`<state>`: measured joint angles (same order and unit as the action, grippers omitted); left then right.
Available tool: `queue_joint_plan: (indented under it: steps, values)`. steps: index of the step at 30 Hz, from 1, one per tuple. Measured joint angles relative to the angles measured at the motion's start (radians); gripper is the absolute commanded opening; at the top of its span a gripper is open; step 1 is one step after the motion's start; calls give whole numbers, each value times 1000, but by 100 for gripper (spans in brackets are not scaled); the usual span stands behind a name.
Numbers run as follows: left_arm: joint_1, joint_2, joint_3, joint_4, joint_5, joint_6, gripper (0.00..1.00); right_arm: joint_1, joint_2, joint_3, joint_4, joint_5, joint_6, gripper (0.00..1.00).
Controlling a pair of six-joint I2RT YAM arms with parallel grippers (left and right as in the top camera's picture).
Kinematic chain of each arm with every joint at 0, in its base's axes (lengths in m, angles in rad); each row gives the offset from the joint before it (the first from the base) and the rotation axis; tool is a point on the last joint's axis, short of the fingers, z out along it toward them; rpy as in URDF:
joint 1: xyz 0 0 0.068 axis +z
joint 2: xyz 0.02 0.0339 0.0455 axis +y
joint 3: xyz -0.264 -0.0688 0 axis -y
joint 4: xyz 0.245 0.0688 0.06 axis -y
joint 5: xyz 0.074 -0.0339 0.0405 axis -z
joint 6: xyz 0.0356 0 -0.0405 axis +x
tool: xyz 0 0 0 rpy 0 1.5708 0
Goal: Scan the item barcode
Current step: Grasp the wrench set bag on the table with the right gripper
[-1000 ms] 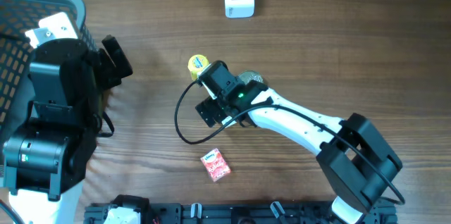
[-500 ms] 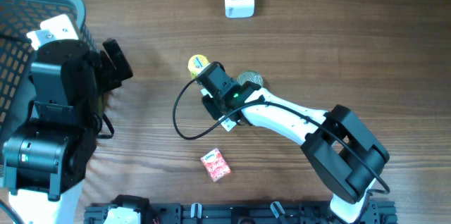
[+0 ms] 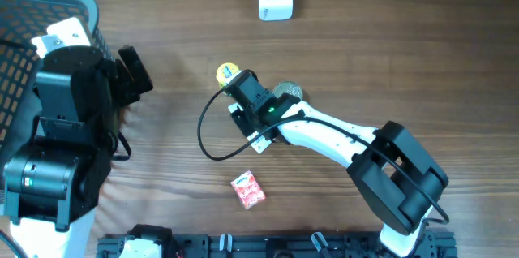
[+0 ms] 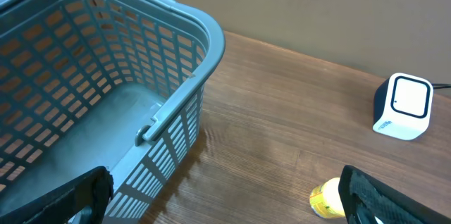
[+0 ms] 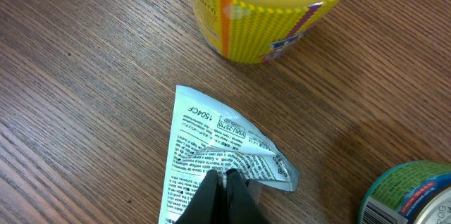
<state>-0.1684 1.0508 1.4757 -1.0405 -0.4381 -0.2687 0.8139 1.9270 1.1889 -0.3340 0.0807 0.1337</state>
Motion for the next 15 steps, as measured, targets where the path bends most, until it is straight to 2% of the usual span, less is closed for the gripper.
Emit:
queue_joint_plan:
  steps: [15]
  values:
    - [0, 3, 0, -5, 0, 0, 100, 0, -33, 5, -27, 3, -31, 5]
